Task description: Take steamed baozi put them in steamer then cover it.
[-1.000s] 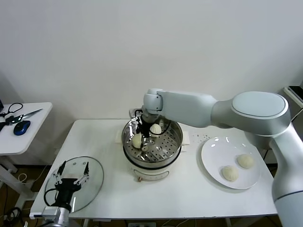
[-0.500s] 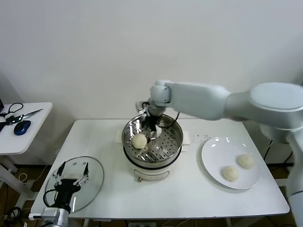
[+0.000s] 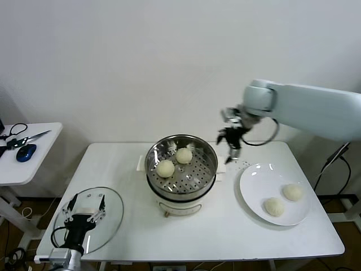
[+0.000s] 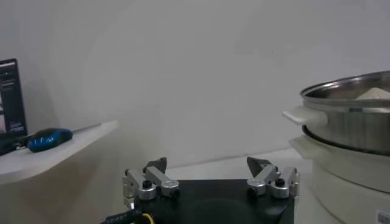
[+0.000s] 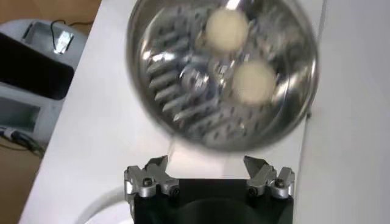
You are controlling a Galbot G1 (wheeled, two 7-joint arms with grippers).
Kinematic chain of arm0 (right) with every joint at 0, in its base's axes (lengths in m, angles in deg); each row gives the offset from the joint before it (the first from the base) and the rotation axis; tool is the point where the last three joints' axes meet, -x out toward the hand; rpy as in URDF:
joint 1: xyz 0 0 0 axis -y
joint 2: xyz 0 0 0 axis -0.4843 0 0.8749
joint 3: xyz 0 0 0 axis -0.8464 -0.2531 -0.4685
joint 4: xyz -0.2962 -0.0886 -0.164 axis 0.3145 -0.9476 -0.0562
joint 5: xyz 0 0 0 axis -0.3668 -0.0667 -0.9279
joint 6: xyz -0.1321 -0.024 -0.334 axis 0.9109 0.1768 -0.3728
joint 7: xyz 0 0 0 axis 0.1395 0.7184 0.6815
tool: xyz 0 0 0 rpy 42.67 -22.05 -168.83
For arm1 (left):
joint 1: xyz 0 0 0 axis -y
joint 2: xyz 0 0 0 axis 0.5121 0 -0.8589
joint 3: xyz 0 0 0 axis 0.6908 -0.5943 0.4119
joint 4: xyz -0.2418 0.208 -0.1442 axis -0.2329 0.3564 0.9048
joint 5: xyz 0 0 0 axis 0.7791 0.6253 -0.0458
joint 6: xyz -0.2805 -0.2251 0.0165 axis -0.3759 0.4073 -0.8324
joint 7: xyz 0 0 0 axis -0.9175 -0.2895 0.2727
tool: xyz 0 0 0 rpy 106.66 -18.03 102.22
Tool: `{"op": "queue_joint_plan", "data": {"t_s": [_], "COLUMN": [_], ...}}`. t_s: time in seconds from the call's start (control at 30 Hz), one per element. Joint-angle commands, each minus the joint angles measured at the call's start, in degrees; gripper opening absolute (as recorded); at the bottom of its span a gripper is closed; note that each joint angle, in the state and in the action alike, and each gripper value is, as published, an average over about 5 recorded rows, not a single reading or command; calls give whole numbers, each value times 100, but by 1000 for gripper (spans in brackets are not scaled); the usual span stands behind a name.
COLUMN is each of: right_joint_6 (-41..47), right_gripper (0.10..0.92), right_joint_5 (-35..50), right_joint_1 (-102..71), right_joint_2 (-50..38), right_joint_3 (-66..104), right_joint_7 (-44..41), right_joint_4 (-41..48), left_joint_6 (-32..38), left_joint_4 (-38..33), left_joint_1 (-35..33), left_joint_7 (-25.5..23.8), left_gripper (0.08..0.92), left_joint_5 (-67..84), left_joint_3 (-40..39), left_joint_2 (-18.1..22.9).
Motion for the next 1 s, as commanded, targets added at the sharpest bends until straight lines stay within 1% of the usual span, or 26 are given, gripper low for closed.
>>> {"op": "queue_joint_plan", "data": {"t_s": [0.03, 0.2, 0.47, 1.0], "right_joint_6": [-156, -306, -499, -496], "right_gripper": [823, 823, 823, 823], "right_joint_5": [-1594, -2157, -2718, -2845], "right_joint_1": [-1755, -2883, -3907, -4214], "right_joint_2": [-1721, -1785, -1601, -1208], "right_joint_3": [1095, 2003, 2766, 2954], "right_joint_7": [-57, -58, -35, -50], "right_joint_4": [-422, -48, 538, 866], "left_joint_6": [-20, -32, -53, -55], "left_joint_4": [-49, -56, -41, 48], "left_joint_1": [-34, -57, -62, -32], "left_joint_7": [-1, 0, 6, 2], "left_gripper": [823, 823, 823, 823], "left_joint_5": [-82, -142, -96, -99], "left_joint_3": [1, -3, 64, 77], "left_joint_2": [46, 105, 118, 88]}}
